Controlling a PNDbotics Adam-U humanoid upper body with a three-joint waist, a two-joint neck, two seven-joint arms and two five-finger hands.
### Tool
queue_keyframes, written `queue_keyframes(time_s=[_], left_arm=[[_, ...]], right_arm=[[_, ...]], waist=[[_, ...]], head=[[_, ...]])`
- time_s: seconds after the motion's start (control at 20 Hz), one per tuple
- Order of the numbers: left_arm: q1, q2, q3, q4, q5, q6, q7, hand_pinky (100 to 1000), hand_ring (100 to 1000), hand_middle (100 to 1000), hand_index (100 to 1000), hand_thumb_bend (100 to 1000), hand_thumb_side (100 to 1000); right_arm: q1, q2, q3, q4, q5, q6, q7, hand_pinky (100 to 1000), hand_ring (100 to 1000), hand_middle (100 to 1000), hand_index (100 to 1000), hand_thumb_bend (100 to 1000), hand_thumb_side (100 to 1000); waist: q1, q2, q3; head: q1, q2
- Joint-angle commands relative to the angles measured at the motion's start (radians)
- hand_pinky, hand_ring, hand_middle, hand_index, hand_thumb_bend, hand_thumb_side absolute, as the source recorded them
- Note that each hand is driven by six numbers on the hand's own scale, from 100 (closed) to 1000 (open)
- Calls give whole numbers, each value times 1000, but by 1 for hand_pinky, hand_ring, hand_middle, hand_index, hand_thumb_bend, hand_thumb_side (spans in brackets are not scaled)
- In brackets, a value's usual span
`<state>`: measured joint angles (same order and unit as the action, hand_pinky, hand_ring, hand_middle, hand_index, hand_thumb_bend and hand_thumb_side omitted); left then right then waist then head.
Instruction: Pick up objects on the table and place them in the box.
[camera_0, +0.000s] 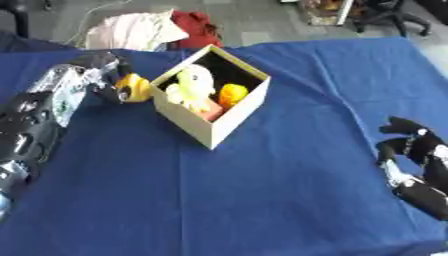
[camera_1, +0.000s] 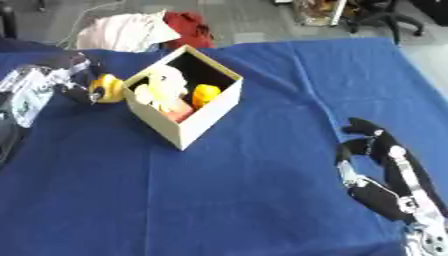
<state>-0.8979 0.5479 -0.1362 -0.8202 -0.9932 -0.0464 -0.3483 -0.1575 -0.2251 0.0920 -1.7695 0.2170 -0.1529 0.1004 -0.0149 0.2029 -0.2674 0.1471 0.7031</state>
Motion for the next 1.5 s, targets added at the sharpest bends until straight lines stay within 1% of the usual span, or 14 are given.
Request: queue_keyframes(time_s=[0.05, 0.2, 0.25, 0.3, 0.35, 0.5, 0.55, 0.65, 0.7, 0.8, 1.0, 1.1, 1.3, 1.5], left_arm=[[-7, 13, 11, 1, 3, -10, -7, 724, 556, 610, 774, 305, 128], [-5, 13, 8, -6, 34, -30, -29, 737, 581, 638, 800, 320, 129], [-5, 15, 6, -9, 46, -39, -43, 745, 596, 659, 815, 330, 173], [-6, 18, 3, -12, 53, -49, -60, 754, 616, 690, 835, 361, 278], [-8, 22, 0, -17, 58, -58, -78, 757, 623, 702, 843, 373, 320], [-9, 27, 0, -32, 65, -76, -127, 760, 628, 709, 846, 394, 359], [-8, 27, 0, -36, 65, -79, -140, 759, 627, 707, 844, 395, 355], [-6, 27, -1, -38, 60, -81, -157, 752, 611, 687, 828, 397, 286], [-5, 26, -2, -39, 53, -81, -160, 739, 587, 653, 804, 396, 202], [-4, 26, -4, -44, 32, -73, -149, 706, 530, 580, 747, 399, 109], [-5, 23, -7, -62, -14, -53, -84, 640, 427, 441, 610, 372, 106], [-5, 22, -8, -70, -30, -45, -46, 621, 396, 396, 559, 345, 105], [-5, 24, -2, -83, -31, -23, 30, 602, 361, 353, 514, 302, 104], [-8, 33, 1, -104, 4, -7, 99, 598, 341, 330, 495, 258, 102]], right_arm=[[-6, -23, -11, -9, -4, 0, -1, 698, 675, 751, 881, 100, 312], [-6, -24, -12, -9, -4, 0, -2, 698, 675, 751, 882, 100, 311], [-6, -24, -12, -8, -3, 0, -2, 698, 675, 751, 882, 100, 311], [-6, -24, -12, -8, -3, 0, -2, 698, 675, 751, 881, 100, 312], [-6, -24, -12, -8, -3, 0, -2, 698, 675, 751, 882, 100, 312], [-7, -24, -12, -8, -3, 0, -2, 698, 675, 751, 882, 100, 312], [-7, -24, -12, -8, -3, 0, -2, 698, 675, 751, 882, 100, 312], [-6, -24, -13, -7, -2, 0, -2, 698, 675, 751, 882, 100, 312], [-6, -24, -13, -6, -2, 0, -2, 698, 675, 751, 882, 100, 312], [-6, -24, -14, -6, -2, 0, -3, 698, 675, 751, 882, 100, 312], [-6, -23, -13, -5, -1, 0, -2, 698, 675, 750, 882, 100, 312], [-6, -23, -14, -5, -1, 0, -1, 698, 675, 750, 882, 100, 311], [-6, -23, -14, -5, -1, 0, -1, 698, 675, 750, 882, 100, 310], [-5, -24, -15, -4, 0, 0, -1, 698, 675, 750, 882, 100, 309]], waist=[[-3, -4, 0], [-3, -4, 2], [-3, -4, 2], [-3, -4, 3], [-2, -3, 3], [-1, -3, 5], [-1, -3, 5], [-1, -3, 5], [-1, -3, 5], [-1, -3, 4], [-1, -3, 4], [0, -3, 5], [0, -4, 6], [0, -5, 8]], head=[[-3, -5], [-3, -5], [-3, -5], [-3, -5], [-3, -5], [-4, -6], [-5, -6], [-6, -7], [-6, -7], [-7, -7], [-7, -8], [-7, -8], [-8, -9], [-8, -10]])
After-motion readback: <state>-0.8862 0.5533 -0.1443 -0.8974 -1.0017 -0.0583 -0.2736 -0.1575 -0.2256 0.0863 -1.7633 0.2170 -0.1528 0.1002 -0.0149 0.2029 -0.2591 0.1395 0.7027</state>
